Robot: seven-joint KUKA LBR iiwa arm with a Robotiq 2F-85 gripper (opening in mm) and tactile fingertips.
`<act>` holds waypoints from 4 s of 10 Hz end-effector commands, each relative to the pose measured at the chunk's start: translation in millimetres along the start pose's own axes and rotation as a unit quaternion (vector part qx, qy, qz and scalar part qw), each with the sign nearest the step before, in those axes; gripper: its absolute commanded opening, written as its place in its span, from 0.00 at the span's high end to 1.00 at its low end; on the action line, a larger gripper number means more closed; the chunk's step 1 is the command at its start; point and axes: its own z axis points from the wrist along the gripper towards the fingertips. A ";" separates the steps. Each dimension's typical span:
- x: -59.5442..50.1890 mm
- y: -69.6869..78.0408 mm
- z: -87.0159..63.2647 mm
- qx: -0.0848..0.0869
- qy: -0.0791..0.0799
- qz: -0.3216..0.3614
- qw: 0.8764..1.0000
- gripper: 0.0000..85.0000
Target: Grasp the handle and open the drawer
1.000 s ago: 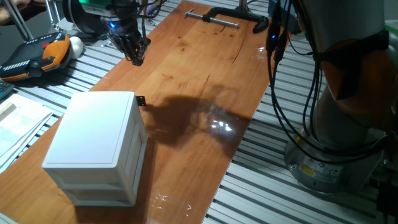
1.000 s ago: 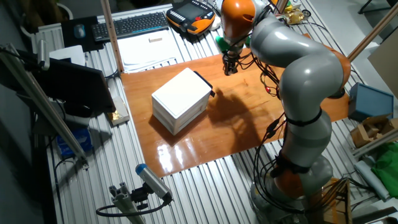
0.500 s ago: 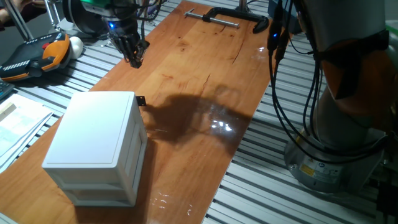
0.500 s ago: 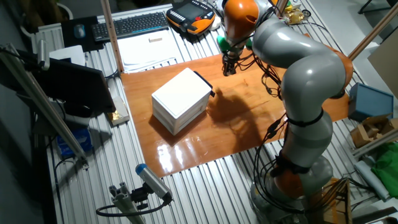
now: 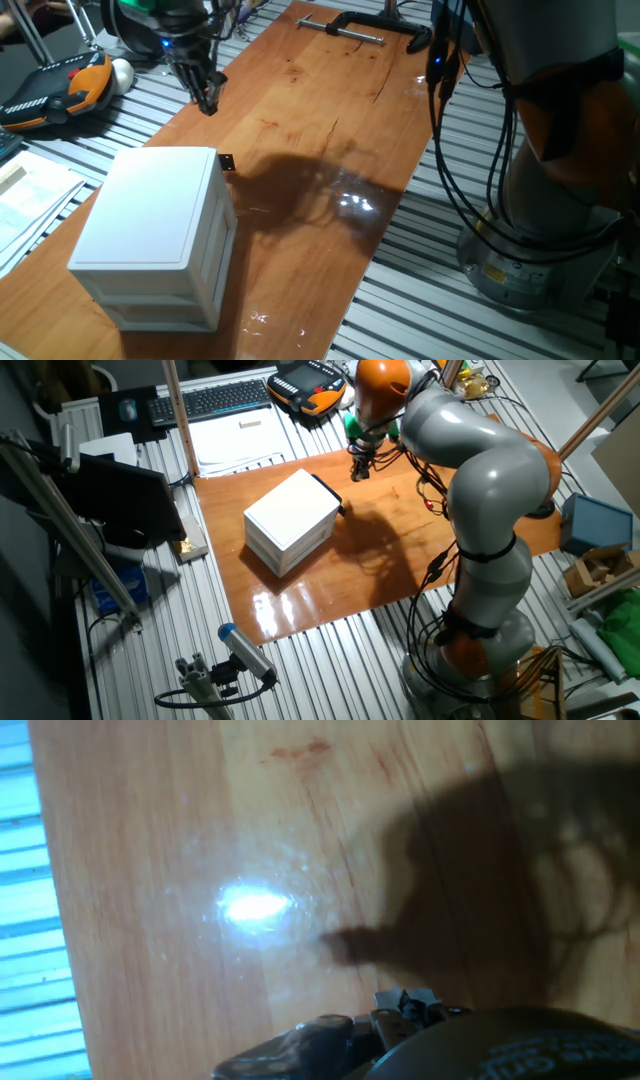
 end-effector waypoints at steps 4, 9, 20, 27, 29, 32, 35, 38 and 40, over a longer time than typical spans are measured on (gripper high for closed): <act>12.4 1.5 -4.4 0.012 0.021 0.038 0.999 0.99; 26.9 -2.7 -2.9 0.017 0.029 0.071 0.997 0.99; 55.0 -9.3 -0.6 0.033 0.030 0.152 0.987 0.99; 62.4 -5.4 10.0 0.036 0.048 0.192 0.980 0.99; 64.6 -6.3 11.1 0.037 0.057 0.210 0.975 0.99; 69.3 -7.8 11.7 0.028 0.048 0.239 0.969 0.99; 70.3 -8.4 12.6 0.030 0.042 0.254 0.966 0.99; 70.2 -8.5 13.5 0.035 0.042 0.266 0.962 0.99; 70.3 -8.1 14.6 0.035 0.045 0.267 0.962 0.99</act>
